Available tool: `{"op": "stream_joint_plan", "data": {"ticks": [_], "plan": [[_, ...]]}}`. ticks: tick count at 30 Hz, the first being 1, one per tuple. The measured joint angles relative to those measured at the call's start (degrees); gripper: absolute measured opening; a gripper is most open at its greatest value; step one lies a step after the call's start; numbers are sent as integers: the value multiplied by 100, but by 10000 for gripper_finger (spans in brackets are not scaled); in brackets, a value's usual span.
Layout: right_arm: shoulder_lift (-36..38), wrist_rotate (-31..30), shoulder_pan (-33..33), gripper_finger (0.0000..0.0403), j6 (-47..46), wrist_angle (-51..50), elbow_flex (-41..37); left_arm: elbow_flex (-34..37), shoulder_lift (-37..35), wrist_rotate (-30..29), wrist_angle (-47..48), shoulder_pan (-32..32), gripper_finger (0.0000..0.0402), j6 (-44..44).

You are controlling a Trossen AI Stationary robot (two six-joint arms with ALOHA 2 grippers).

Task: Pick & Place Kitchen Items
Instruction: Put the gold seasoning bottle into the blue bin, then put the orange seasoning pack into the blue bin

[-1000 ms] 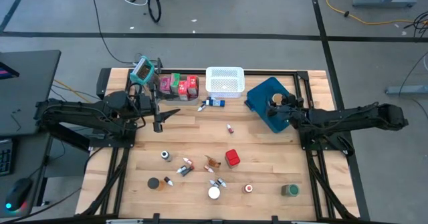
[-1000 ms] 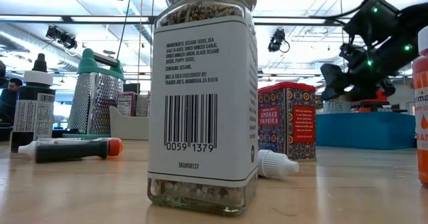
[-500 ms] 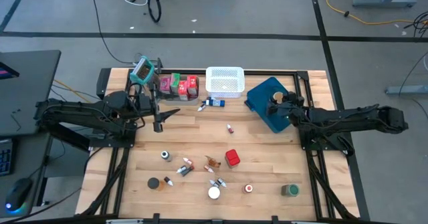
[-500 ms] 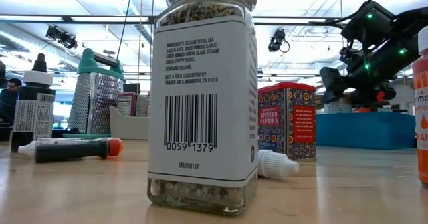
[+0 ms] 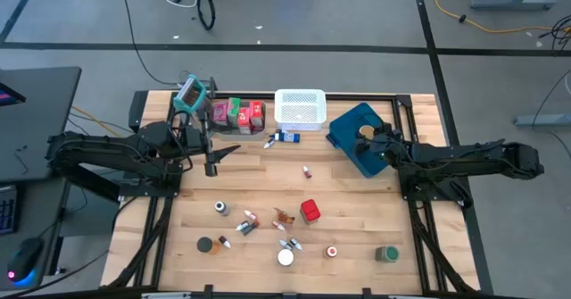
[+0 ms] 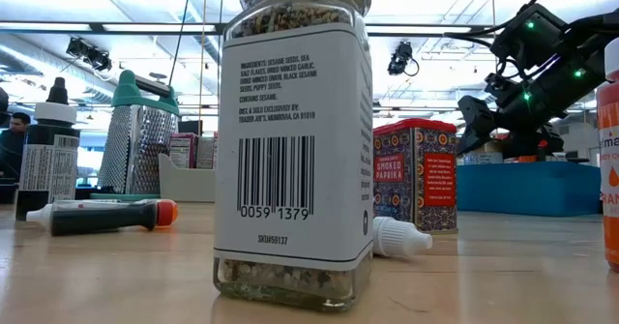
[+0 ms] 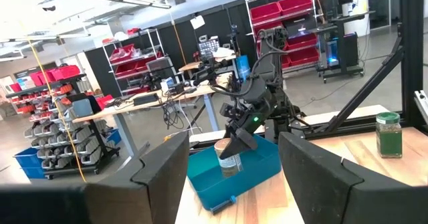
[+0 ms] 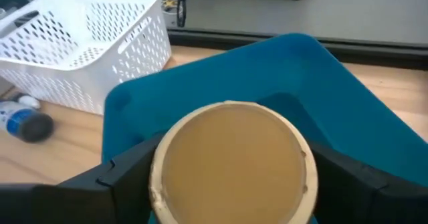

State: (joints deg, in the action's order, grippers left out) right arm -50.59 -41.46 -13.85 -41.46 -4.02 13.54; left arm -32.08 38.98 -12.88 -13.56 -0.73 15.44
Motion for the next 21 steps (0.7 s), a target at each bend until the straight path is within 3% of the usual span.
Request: {"op": "stream_joint_plan", "data": {"ticks": [11,21], "plan": [[0,-169,-258,351,726,989,0,0,2,2,2,2,240,-9],[0,-256,-273,338,2906,3427,0,0,1,1,11,1,240,-15]]}}
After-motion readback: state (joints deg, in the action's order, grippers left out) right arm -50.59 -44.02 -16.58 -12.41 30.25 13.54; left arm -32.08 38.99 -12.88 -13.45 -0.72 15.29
